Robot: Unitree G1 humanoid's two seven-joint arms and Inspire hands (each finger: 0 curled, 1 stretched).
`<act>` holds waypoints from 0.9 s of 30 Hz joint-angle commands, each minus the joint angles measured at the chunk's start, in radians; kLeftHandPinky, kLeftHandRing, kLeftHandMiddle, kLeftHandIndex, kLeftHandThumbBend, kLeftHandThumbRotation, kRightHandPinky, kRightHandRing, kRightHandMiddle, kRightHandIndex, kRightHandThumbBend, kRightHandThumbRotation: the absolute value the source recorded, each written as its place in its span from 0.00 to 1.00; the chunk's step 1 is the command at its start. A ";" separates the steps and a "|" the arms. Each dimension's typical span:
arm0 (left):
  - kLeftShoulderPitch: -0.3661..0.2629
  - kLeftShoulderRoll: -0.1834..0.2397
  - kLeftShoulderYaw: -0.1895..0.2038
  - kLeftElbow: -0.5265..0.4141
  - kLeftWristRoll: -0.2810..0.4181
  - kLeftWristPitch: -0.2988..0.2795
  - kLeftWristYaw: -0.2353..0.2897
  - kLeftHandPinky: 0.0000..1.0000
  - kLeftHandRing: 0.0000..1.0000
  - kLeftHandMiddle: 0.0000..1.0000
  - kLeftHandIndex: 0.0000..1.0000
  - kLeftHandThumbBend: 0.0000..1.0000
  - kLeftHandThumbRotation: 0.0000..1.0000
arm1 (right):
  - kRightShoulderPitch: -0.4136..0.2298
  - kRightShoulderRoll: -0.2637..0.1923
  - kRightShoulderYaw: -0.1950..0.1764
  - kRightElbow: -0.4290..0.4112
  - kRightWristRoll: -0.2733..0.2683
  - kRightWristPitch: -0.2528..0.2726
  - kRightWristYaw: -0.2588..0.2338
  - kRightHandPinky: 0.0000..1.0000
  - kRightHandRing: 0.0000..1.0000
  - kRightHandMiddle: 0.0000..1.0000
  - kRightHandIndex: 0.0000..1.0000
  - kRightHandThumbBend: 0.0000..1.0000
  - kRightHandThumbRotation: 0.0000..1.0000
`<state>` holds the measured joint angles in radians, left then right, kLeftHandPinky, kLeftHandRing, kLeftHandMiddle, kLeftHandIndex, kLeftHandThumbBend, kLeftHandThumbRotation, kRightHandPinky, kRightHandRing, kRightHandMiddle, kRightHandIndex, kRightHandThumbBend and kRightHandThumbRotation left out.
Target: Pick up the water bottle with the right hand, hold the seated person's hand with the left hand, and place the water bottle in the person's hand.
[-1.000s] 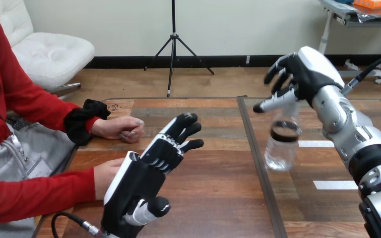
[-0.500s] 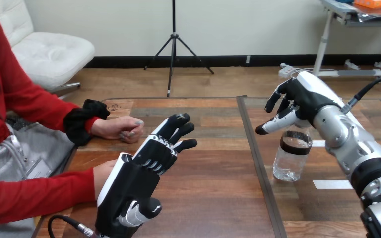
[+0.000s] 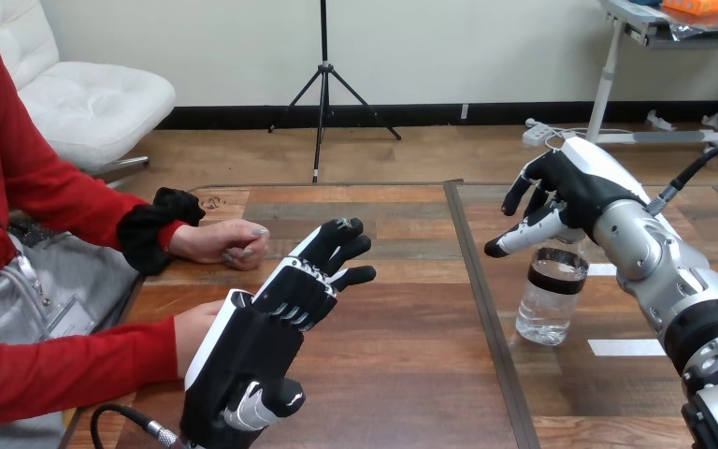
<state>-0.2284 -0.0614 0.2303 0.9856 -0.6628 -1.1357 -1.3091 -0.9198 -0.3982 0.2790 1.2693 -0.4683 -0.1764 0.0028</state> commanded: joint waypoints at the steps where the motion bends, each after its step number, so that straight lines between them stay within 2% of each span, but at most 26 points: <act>1: -0.061 -0.033 0.018 -0.028 -0.024 0.028 -0.017 0.85 0.93 0.94 0.91 0.99 0.71 | 0.004 0.004 0.006 -0.044 -0.002 -0.023 -0.022 0.19 0.25 0.36 0.49 0.93 0.08; 7: -0.064 -0.032 0.025 -0.025 -0.014 0.021 -0.020 0.85 0.93 0.94 0.91 0.99 0.71 | 0.012 -0.010 0.009 -0.063 -0.009 -0.044 -0.030 0.26 0.33 0.42 0.51 0.93 0.18; 10: -0.068 -0.034 0.030 -0.023 -0.020 0.022 -0.037 0.86 0.93 0.94 0.92 0.99 0.71 | 0.013 -0.017 0.013 -0.076 -0.016 -0.036 -0.022 0.32 0.40 0.47 0.54 0.93 0.25; 13: -0.073 -0.040 0.041 -0.017 -0.021 -0.005 -0.038 0.85 0.92 0.94 0.91 0.98 0.72 | 0.017 -0.023 0.015 -0.088 -0.021 -0.040 -0.024 0.36 0.43 0.50 0.56 0.93 0.30; 16: -0.073 -0.040 0.042 -0.017 -0.022 0.012 -0.045 0.85 0.92 0.94 0.91 0.98 0.72 | 0.022 -0.027 0.007 -0.099 -0.016 -0.038 -0.025 0.38 0.45 0.52 0.57 0.93 0.34; 22: -0.071 -0.042 0.037 -0.021 -0.005 0.007 -0.025 0.84 0.92 0.94 0.91 1.00 0.72 | 0.041 -0.037 -0.009 -0.141 -0.005 -0.035 -0.027 0.41 0.48 0.54 0.61 0.90 0.39; 27: -0.076 -0.044 0.039 -0.019 -0.014 0.012 -0.042 0.85 0.93 0.94 0.91 0.99 0.73 | 0.067 -0.047 -0.031 -0.171 0.016 -0.056 -0.038 0.45 0.52 0.57 0.63 0.89 0.43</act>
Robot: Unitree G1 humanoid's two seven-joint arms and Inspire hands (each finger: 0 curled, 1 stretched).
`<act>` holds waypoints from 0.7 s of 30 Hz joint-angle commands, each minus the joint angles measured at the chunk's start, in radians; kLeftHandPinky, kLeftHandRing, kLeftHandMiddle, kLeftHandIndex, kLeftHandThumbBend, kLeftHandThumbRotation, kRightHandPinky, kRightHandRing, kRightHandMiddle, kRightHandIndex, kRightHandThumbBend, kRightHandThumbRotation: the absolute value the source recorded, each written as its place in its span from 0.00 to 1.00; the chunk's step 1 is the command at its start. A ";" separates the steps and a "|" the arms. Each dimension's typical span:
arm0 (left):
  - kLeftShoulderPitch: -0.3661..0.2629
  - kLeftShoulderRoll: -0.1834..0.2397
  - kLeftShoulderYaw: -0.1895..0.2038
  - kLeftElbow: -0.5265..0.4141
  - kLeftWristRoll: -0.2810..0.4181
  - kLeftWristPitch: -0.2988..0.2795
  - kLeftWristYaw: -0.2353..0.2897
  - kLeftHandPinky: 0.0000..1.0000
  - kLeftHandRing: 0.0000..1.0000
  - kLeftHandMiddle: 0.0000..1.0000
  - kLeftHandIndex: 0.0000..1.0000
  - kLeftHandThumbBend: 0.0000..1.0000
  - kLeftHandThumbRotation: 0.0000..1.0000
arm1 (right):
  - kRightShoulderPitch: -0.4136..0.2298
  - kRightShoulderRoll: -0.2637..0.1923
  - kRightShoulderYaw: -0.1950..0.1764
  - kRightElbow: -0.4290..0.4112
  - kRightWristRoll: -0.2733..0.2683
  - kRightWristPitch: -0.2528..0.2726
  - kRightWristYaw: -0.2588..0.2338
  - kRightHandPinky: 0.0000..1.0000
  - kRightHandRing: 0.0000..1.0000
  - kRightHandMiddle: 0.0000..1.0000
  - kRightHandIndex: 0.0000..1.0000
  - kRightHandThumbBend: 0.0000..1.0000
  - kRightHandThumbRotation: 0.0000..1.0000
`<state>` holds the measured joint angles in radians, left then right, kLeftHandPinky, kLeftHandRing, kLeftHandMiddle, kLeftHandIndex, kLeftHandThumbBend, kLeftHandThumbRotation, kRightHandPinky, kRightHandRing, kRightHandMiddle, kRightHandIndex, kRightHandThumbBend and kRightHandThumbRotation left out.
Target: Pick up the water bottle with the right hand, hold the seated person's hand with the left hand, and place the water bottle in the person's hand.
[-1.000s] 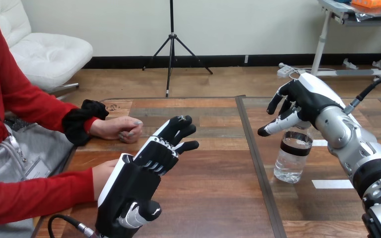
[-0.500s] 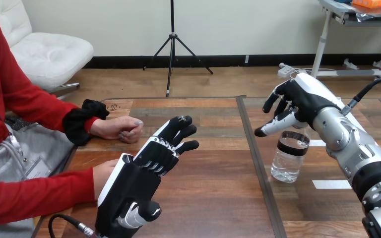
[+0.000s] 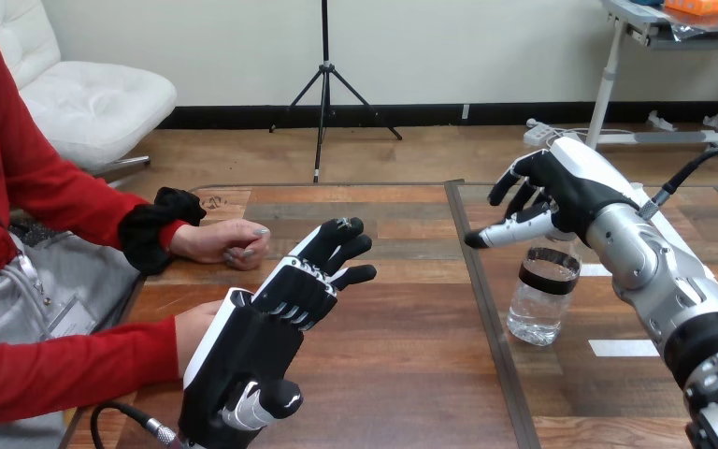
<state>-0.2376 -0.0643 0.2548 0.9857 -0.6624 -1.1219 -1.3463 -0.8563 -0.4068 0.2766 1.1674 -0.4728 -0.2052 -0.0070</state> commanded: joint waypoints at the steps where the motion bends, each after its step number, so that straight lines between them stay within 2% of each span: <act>1: -0.067 -0.041 0.015 -0.018 -0.014 -0.003 -0.005 0.84 0.93 0.94 0.91 0.99 0.73 | 0.007 -0.039 -0.031 -0.074 0.024 -0.029 -0.028 0.45 0.52 0.58 0.63 0.89 0.44; 4: -0.065 -0.038 0.013 -0.017 -0.006 -0.012 0.003 0.84 0.93 0.94 0.91 1.00 0.73 | 0.023 -0.043 -0.047 -0.092 0.042 -0.037 -0.021 0.47 0.55 0.60 0.65 0.89 0.46; 13: -0.072 -0.044 0.024 -0.014 -0.029 -0.004 -0.023 0.83 0.92 0.94 0.91 0.99 0.73 | 0.068 -0.045 -0.070 -0.142 0.071 -0.032 -0.028 0.57 0.66 0.70 0.72 0.89 0.58; 19: -0.069 -0.039 0.018 -0.016 -0.015 0.002 -0.012 0.84 0.92 0.94 0.91 1.00 0.74 | 0.099 -0.034 -0.095 -0.167 0.092 -0.043 -0.059 0.60 0.71 0.75 0.76 0.93 0.63; 21: -0.070 -0.038 0.018 -0.016 -0.010 -0.015 -0.007 0.84 0.92 0.94 0.92 1.00 0.74 | 0.116 -0.030 -0.103 -0.188 0.099 -0.051 -0.077 0.61 0.72 0.77 0.77 0.93 0.63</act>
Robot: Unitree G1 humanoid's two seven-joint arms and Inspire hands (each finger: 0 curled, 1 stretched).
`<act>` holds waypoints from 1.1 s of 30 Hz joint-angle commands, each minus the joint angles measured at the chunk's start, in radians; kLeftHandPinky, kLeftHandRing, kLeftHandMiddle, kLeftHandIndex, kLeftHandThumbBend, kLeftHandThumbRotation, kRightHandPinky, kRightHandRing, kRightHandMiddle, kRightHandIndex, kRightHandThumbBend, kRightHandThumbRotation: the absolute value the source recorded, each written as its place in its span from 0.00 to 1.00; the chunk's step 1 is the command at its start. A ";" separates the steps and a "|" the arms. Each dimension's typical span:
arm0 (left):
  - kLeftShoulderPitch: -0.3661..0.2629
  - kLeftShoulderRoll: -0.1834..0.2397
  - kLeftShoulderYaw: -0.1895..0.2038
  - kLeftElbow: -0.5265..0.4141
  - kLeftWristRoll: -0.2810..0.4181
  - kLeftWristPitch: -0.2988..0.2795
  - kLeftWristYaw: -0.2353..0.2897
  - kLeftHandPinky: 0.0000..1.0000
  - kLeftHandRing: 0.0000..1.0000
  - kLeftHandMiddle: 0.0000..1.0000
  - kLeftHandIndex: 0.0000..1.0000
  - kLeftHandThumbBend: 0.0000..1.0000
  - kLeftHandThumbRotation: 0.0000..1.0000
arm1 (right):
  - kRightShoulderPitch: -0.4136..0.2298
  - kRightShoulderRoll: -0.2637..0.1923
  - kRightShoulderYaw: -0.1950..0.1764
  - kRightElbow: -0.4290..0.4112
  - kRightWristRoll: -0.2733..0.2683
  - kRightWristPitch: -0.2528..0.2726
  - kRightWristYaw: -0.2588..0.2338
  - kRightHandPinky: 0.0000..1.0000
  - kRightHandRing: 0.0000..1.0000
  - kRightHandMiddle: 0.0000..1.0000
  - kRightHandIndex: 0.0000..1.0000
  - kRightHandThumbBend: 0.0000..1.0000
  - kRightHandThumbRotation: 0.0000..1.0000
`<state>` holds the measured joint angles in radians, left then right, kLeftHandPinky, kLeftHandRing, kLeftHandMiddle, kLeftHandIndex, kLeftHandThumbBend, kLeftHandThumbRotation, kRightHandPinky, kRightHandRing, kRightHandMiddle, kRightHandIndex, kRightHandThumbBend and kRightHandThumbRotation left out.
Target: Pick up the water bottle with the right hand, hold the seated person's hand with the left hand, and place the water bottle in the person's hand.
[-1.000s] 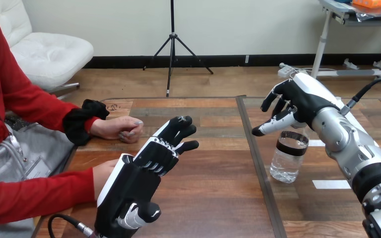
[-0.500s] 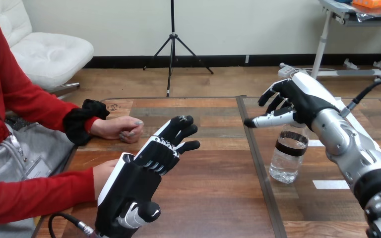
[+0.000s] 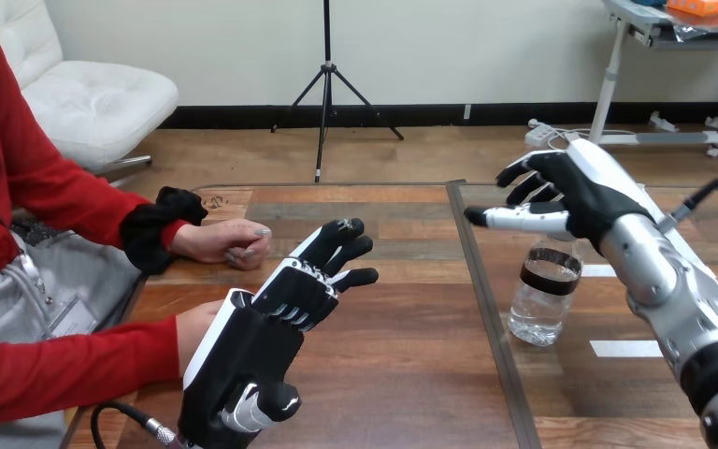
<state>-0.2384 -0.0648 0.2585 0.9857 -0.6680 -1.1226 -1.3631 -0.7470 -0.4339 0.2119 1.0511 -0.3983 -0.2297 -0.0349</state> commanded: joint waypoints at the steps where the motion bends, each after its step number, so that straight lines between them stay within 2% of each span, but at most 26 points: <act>1: -0.069 -0.037 0.015 -0.015 -0.003 -0.019 0.012 0.84 0.92 0.94 0.92 1.00 0.74 | 0.011 -0.001 -0.040 -0.078 0.027 -0.028 -0.054 0.61 0.72 0.77 0.78 0.93 0.63; 4: -0.069 -0.036 0.014 -0.018 -0.013 0.021 0.002 0.84 0.93 0.94 0.91 1.00 0.74 | 0.026 0.005 -0.053 -0.085 0.040 -0.046 -0.072 0.61 0.73 0.79 0.81 0.94 0.62; 12: -0.072 -0.038 0.018 -0.017 -0.013 0.009 0.004 0.84 0.93 0.94 0.91 0.98 0.73 | 0.068 0.025 -0.082 -0.117 0.068 -0.084 -0.128 0.62 0.76 0.81 0.87 0.97 0.60; 16: -0.077 -0.040 0.024 -0.014 -0.023 0.011 -0.005 0.84 0.92 0.94 0.91 0.98 0.73 | 0.083 0.041 -0.107 -0.103 0.097 -0.119 -0.155 0.64 0.77 0.81 0.89 0.99 0.59; 22: -0.074 -0.034 0.022 -0.014 -0.017 0.026 -0.001 0.85 0.93 0.94 0.91 0.99 0.72 | 0.102 0.050 -0.121 -0.093 0.117 -0.155 -0.188 0.67 0.78 0.81 0.91 1.00 0.59; 33: -0.081 -0.033 0.038 -0.014 -0.025 0.030 -0.014 0.85 0.93 0.94 0.91 0.98 0.72 | 0.125 0.065 -0.148 -0.070 0.150 -0.212 -0.217 0.65 0.76 0.79 0.91 1.00 0.61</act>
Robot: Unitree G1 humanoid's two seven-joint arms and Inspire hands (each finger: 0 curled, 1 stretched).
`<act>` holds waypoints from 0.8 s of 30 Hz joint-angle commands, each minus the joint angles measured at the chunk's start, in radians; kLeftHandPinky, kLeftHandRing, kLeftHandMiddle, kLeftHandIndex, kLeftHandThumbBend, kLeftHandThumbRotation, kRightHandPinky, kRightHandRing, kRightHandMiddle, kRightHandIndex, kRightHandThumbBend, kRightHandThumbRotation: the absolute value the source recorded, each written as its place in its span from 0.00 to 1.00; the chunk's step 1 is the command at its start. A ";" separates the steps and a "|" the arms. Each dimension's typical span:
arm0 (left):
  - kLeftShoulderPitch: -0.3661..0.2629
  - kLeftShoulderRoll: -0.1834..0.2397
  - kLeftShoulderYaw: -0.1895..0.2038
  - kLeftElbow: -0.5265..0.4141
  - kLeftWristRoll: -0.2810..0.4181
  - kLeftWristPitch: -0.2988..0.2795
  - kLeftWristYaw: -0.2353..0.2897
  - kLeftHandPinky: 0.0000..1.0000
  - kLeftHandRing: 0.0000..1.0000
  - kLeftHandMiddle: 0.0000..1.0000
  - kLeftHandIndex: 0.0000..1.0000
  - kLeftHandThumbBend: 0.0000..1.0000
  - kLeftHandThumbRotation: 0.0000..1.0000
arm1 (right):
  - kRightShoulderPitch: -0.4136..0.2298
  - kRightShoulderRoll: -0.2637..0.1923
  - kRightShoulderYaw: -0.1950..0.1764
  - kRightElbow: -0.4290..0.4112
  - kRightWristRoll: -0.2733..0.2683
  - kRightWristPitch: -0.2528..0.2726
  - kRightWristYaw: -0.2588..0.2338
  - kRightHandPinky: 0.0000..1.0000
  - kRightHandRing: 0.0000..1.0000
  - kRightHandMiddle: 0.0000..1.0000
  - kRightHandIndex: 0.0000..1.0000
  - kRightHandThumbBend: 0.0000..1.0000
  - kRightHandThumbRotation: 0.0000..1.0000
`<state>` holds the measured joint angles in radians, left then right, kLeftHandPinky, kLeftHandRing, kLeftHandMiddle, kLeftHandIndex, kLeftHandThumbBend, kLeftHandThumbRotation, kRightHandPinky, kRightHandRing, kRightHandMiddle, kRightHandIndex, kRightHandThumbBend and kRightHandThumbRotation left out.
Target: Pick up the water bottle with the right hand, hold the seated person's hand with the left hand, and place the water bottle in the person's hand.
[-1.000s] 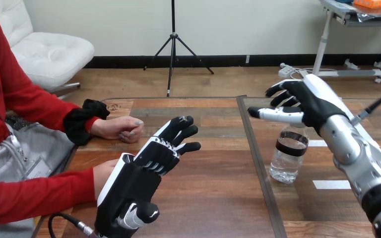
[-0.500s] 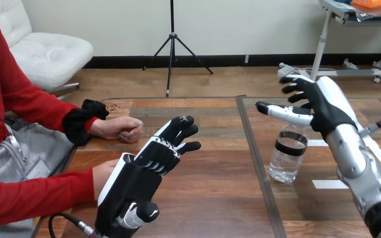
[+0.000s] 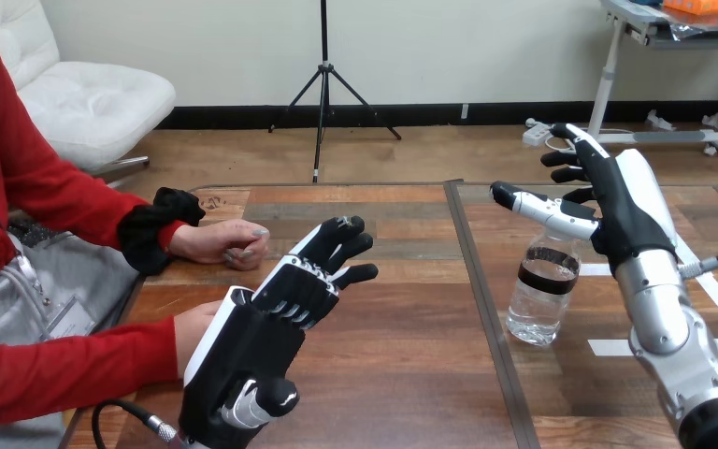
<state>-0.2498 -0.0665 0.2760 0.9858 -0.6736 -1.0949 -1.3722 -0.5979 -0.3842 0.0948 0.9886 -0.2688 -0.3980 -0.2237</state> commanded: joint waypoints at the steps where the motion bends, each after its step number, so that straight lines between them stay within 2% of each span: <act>1: -0.071 -0.031 0.022 -0.013 -0.020 0.002 -0.006 0.85 0.93 0.94 0.91 0.98 0.72 | -0.024 0.015 -0.031 -0.006 0.020 -0.046 -0.029 0.65 0.76 0.78 0.91 1.00 0.61; 3: -0.071 -0.030 0.024 -0.012 -0.020 0.006 -0.006 0.85 0.93 0.94 0.91 0.98 0.72 | -0.022 0.016 -0.031 -0.009 0.017 -0.031 -0.033 0.64 0.76 0.79 0.91 1.00 0.61; 15: -0.081 -0.030 0.043 -0.016 -0.035 0.012 -0.033 0.85 0.92 0.93 0.91 0.96 0.72 | -0.010 0.017 -0.045 0.017 0.019 -0.057 -0.039 0.62 0.75 0.78 0.90 1.00 0.62; 21: -0.075 -0.027 0.034 -0.026 -0.028 0.029 -0.022 0.85 0.92 0.93 0.91 0.96 0.71 | -0.002 0.018 -0.048 0.023 0.018 -0.065 -0.045 0.62 0.75 0.78 0.89 1.00 0.61; 24: -0.080 -0.026 0.038 -0.029 -0.038 0.022 -0.041 0.86 0.93 0.94 0.91 0.95 0.71 | 0.000 0.019 -0.051 0.027 0.021 -0.065 -0.042 0.62 0.74 0.77 0.89 1.00 0.60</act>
<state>-0.2586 -0.0696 0.2970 0.9858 -0.6962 -1.0738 -1.4016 -0.5811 -0.3718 0.0661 1.0127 -0.2647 -0.4357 -0.2490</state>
